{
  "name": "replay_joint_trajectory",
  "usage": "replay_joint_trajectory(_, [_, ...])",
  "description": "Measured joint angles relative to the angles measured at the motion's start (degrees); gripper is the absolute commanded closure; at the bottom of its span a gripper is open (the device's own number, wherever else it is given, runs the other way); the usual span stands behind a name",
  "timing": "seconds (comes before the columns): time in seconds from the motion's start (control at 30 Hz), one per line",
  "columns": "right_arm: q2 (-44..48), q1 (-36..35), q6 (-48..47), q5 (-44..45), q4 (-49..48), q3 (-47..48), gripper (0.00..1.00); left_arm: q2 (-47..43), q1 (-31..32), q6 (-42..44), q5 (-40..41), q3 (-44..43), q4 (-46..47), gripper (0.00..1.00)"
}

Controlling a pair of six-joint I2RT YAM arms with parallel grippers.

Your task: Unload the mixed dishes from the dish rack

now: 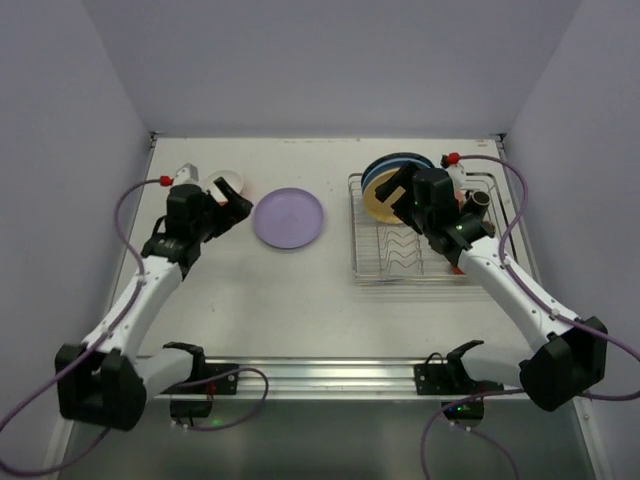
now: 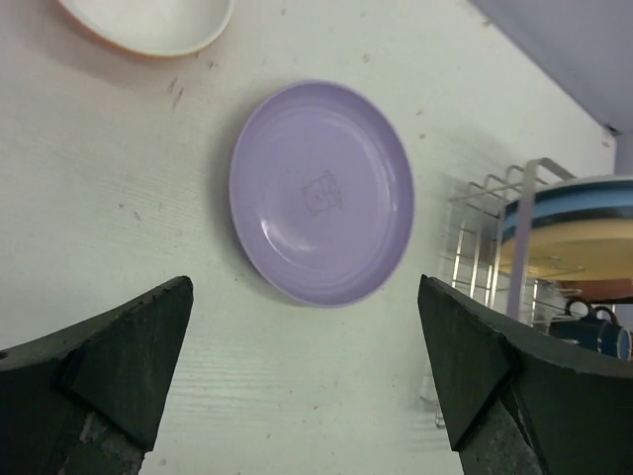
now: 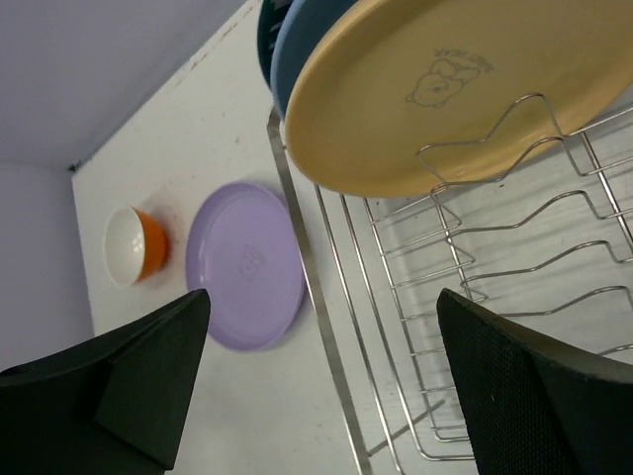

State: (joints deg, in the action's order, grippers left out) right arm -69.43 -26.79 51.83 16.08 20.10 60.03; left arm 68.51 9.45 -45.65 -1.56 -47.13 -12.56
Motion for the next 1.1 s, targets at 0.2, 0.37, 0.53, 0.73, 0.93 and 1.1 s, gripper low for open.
replay_joint_trajectory(0.2, [-2.99, 6.03, 19.39, 1.49, 4.52, 3.19, 0.16, -16.98, 0.46, 10.88, 5.7, -6.54, -12.2, 0.0])
replay_joint_trajectory(0.37, [-6.93, 7.8, 30.38, 2.51, 6.1, 5.99, 0.32, -22.53, 0.46, 18.08, 12.52, -5.92, -16.15, 0.0])
replay_joint_trajectory(0.53, [-10.73, 8.04, 36.54, 3.58, 6.32, 8.52, 0.4, -23.8, 0.5, 20.92, 13.99, -0.61, -19.76, 0.0])
replay_joint_trajectory(0.73, [-13.18, 8.66, 38.34, 5.16, 5.86, 11.3, 0.47, -24.17, 1.51, 21.86, 13.51, 0.13, -19.89, 0.0])
replay_joint_trajectory(0.93, [-16.81, 9.77, 38.64, 5.18, 4.98, 13.25, 0.49, -24.26, 2.36, 22.53, 12.72, 0.13, -19.85, 0.0])
replay_joint_trajectory(1.1, [-19.52, 10.78, 39.5, 4.61, 4.28, 13.68, 0.58, -23.39, 2.38, 22.75, 12.13, 0.13, -19.82, 0.0])
